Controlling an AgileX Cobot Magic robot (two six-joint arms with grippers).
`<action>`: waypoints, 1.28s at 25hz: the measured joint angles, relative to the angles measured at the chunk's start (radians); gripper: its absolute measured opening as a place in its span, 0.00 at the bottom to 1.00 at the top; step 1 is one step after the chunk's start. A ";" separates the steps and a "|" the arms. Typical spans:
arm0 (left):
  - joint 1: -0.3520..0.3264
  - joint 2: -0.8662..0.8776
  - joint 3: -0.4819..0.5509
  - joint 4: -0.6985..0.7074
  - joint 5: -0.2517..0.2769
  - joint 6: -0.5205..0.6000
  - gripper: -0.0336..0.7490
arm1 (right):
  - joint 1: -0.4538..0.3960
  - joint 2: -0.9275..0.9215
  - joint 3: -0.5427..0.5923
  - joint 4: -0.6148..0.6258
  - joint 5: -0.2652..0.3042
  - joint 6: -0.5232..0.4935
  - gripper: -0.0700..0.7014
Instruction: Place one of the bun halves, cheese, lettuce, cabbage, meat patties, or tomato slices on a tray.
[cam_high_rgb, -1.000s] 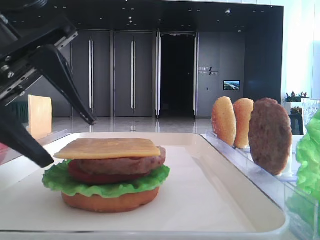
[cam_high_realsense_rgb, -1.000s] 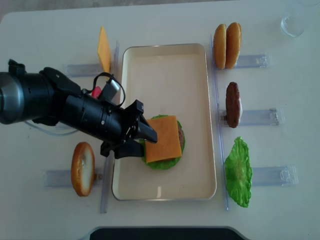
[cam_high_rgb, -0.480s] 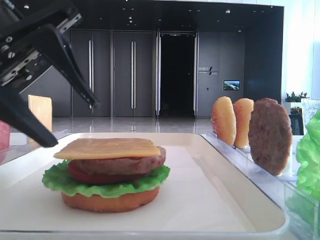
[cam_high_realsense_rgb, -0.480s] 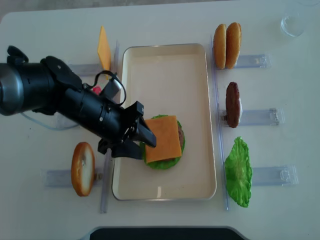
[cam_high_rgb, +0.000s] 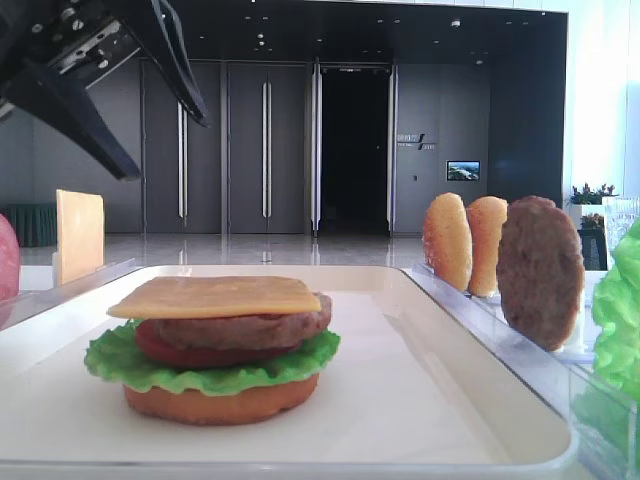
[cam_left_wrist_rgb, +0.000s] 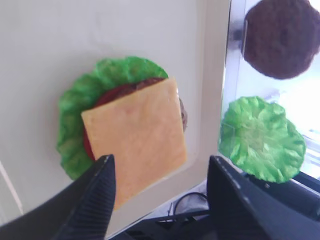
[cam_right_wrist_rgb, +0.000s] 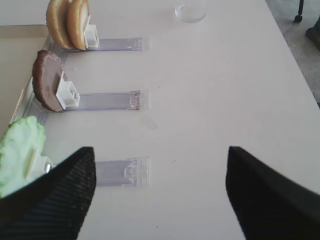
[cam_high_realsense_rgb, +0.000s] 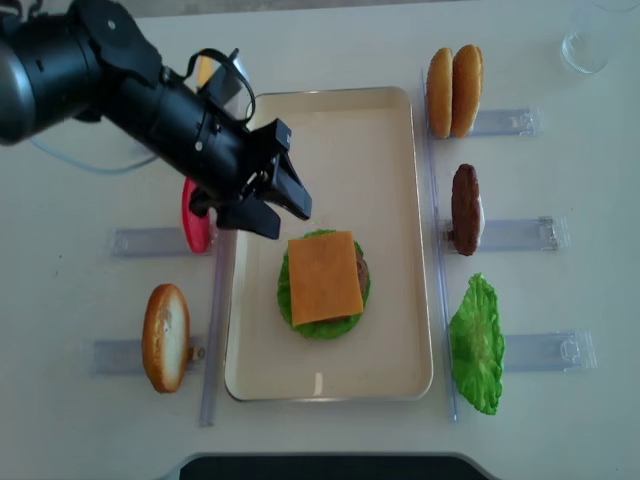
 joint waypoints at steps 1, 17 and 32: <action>0.000 0.001 -0.034 0.039 0.007 -0.043 0.61 | 0.000 0.000 0.000 0.000 0.000 0.000 0.76; 0.001 0.010 -0.487 0.592 0.227 -0.393 0.61 | 0.000 0.000 0.000 0.000 0.000 0.000 0.76; 0.300 0.010 -0.496 0.788 0.236 -0.254 0.61 | 0.000 0.000 0.000 0.000 0.000 0.000 0.76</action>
